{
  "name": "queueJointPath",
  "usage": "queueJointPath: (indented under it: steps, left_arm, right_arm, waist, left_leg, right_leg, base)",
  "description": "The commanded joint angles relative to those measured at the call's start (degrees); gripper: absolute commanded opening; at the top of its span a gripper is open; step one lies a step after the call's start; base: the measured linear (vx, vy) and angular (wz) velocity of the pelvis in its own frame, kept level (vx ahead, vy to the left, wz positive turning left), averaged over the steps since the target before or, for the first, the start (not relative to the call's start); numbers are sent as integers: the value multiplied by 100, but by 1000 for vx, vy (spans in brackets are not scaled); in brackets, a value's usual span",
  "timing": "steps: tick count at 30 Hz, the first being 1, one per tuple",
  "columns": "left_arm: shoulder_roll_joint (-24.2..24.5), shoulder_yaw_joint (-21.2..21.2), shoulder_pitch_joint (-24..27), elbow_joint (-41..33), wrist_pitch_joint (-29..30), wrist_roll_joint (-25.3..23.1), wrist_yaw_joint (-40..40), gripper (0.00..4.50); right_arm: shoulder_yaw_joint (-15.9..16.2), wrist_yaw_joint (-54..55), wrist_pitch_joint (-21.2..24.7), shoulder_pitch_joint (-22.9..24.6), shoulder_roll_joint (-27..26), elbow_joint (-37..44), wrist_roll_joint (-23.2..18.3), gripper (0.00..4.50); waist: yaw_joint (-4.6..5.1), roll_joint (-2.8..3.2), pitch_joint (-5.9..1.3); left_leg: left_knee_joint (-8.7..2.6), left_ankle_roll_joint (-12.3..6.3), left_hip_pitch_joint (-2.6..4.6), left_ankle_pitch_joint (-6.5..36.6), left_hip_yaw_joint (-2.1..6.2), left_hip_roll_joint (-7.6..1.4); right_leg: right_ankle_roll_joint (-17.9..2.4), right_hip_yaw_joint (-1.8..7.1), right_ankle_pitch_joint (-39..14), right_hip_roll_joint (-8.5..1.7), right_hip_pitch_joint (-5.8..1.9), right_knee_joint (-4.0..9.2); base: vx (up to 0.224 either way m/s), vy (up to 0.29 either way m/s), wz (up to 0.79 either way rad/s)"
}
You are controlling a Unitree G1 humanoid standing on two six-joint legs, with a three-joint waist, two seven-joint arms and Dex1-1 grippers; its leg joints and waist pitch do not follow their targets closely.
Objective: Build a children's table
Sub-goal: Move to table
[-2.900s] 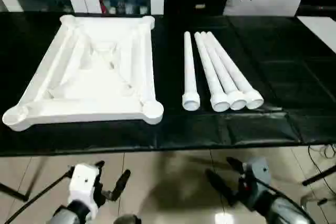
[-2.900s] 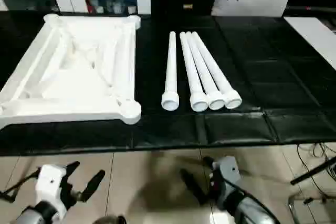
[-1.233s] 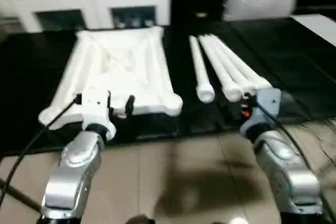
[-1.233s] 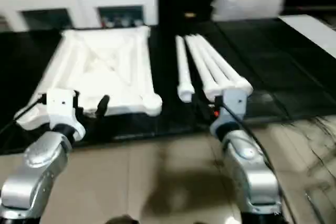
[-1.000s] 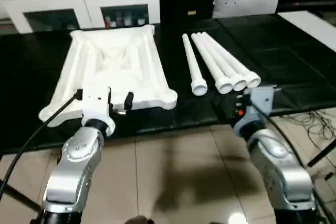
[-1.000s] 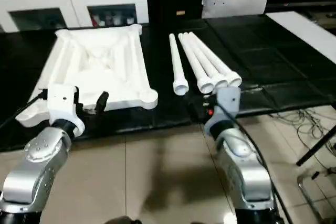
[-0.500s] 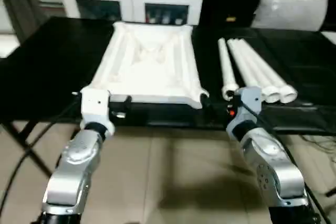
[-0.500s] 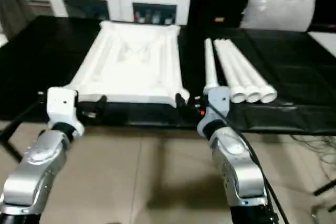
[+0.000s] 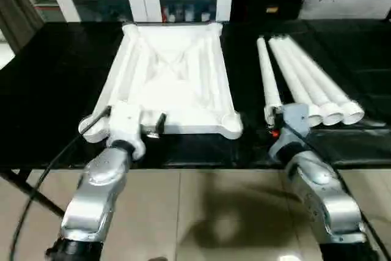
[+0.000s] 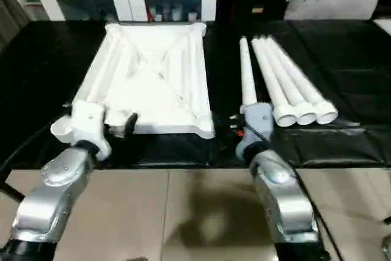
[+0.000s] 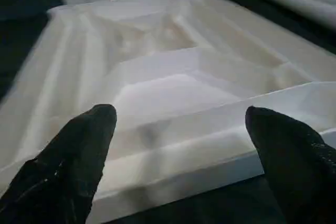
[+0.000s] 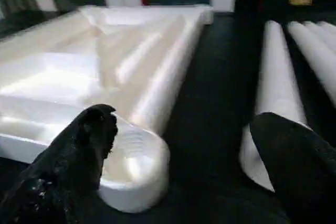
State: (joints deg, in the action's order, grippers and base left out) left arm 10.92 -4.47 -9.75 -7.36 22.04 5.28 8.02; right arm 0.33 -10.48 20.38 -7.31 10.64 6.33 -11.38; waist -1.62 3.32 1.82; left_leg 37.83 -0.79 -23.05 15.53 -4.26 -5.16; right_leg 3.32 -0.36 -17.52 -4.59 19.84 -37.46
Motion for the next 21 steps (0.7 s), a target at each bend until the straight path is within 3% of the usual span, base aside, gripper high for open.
queueJointPath:
  steps: [1,2,3,4,5,6,8,9,10,11,12,13,14,15,16,17,18,19,20,21]
  left_arm:
    - [72,18,-22,67,-60,-42,61,442]
    - [78,-20,-23,95,-88,-45,110,442]
    - [82,-37,-22,105,-99,-46,130,442]
    - [77,-80,-27,120,-122,-57,156,442]
    - [67,-93,-34,130,-137,-71,169,442]
    - [46,-90,-45,148,-171,-84,177,442]
    - [7,-43,-60,172,-195,-65,145,442]
    - [-16,-1,-78,195,-208,-57,112,442]
    - [-21,10,-85,205,-216,-59,105,442]
    - [-21,30,-84,204,-224,-46,108,442]
    - [-24,38,-87,201,-226,-38,112,442]
    - [-16,47,-68,166,-213,-31,114,442]
    - [-15,48,-67,163,-212,-30,114,442]
    - [-17,91,-39,128,-195,-14,118,442]
    - [-17,106,-31,118,-191,-14,115,442]
    - [-15,117,-27,114,-189,-16,115,442]
    - [-11,122,-17,101,-190,-23,128,442]
    - [-10,123,-16,99,-191,-23,130,442]
    - [-8,120,-24,83,-187,-30,140,442]
    - [-7,115,-38,80,-188,-38,143,442]
  right_arm:
    - [4,-18,-10,-60,-22,120,36,450]
    - [6,-35,-29,-67,-7,158,55,450]
    - [9,-40,-42,-68,0,173,65,450]
    - [9,-63,-83,-68,31,196,83,450]
    - [9,-73,-104,-66,50,204,88,450]
    - [2,-77,-101,-64,63,223,80,450]
    - [7,-90,-79,-77,69,230,66,450]
    - [20,-99,-60,-91,77,239,62,450]
    - [21,-104,-54,-94,77,243,65,450]
    - [27,-112,-51,-87,65,256,66,450]
    - [22,-122,-45,-86,59,264,63,450]
    - [38,-109,-35,-62,56,275,95,450]
    - [40,-107,-34,-60,56,276,98,450]
    - [49,-89,-54,-45,29,278,85,450]
    - [74,-77,-64,-53,31,275,114,450]
    - [93,-68,-69,-61,34,272,139,450]
    - [142,-117,-39,-71,53,265,153,450]
    - [149,-125,-33,-72,56,264,154,450]
    - [111,-47,-30,-99,28,205,180,450]
    - [89,-13,-52,-122,23,170,198,450]
  waist:
    - [-117,-59,-350]
    - [-104,-30,-369]
    - [-44,19,-364]
    - [7,4,-361]
    - [14,-4,-345]
    - [-33,6,-367]
    - [-44,-13,-330]
    - [-32,16,-300]
    - [2,13,-251]
    - [24,23,-219]
    - [90,23,-109]
    - [149,36,-15]
    - [195,23,9]
    - [252,-5,27]
    - [287,-27,-4]
    - [305,-4,-27]
    - [338,9,-69]
    - [347,19,-123]
    - [253,-96,-127]
    - [231,-4,-193]
  left_leg:
    - [-283,-1224,-159,-1180,-25,-309]
    - [-324,-1148,-100,-1376,-22,-350]
    - [-340,-1123,149,-1857,66,-457]
    - [-317,-1295,304,-2164,128,-520]
    - [-300,-1362,253,-2355,128,-505]
    - [-258,-1281,205,-2669,82,-483]
    - [-331,-990,156,-2204,56,-512]
    - [-393,-799,172,-1485,49,-541]
    - [-509,-594,202,-218,49,-576]
    - [-575,-476,228,422,46,-587]
    - [-686,-135,332,1880,10,-585]
    - [-724,236,454,2993,-40,-567]
    - [-694,400,575,3398,-74,-539]
    - [-714,502,667,3627,-88,-508]
    - [-782,462,618,3396,-101,-503]
    - [-820,411,573,3197,-102,-504]
    - [-874,283,469,2704,-123,-493]
    - [-892,95,442,2154,-139,-489]
    - [-854,-317,2,1593,-71,-362]
    - [-630,-1008,-131,683,-106,-244]
  right_leg:
    - [-1425,246,2375,-408,-612,390]
    - [-1457,134,2440,-277,-584,321]
    - [-1483,-1,2468,-90,-349,216]
    - [-1573,-20,2278,-85,-221,189]
    - [-1598,2,2263,-124,-227,204]
    - [-1593,57,2461,-218,-235,227]
    - [-1601,67,2256,-276,-254,272]
    - [-1642,52,1717,-286,-262,320]
    - [-1725,40,745,-283,-315,411]
    - [-1771,37,254,-265,-336,454]
    - [-1776,21,-1058,-230,-305,596]
    - [-1552,-15,-2438,-224,-265,742]
    - [-1372,-51,-3009,-218,-200,851]
    - [-1087,-83,-3474,-188,-227,962]
    - [-950,-70,-3332,-201,-363,1001]
    - [-944,-55,-3129,-213,-442,998]
    - [-962,-34,-2700,-207,-587,1003]
    - [-1071,-29,-2097,-174,-658,991]
    - [-975,-136,-1889,-283,-969,1076]
    - [-720,-264,-1824,-563,-1109,1209]
  base:
    - [0,0,0]
    - [0,0,0]
    - [0,0,0]
    - [0,0,0]
    - [0,0,0]
    - [0,0,0]
    - [-60,25,-1]
    - [-68,26,-2]
    - [-71,24,-1]
    - [-66,19,2]
    - [-66,19,2]
    - [-74,15,3]
    - [0,0,0]
    - [0,0,0]
    - [0,0,0]
    - [0,0,0]
    - [0,0,0]
    - [0,0,0]
    - [64,48,22]
    - [64,48,22]
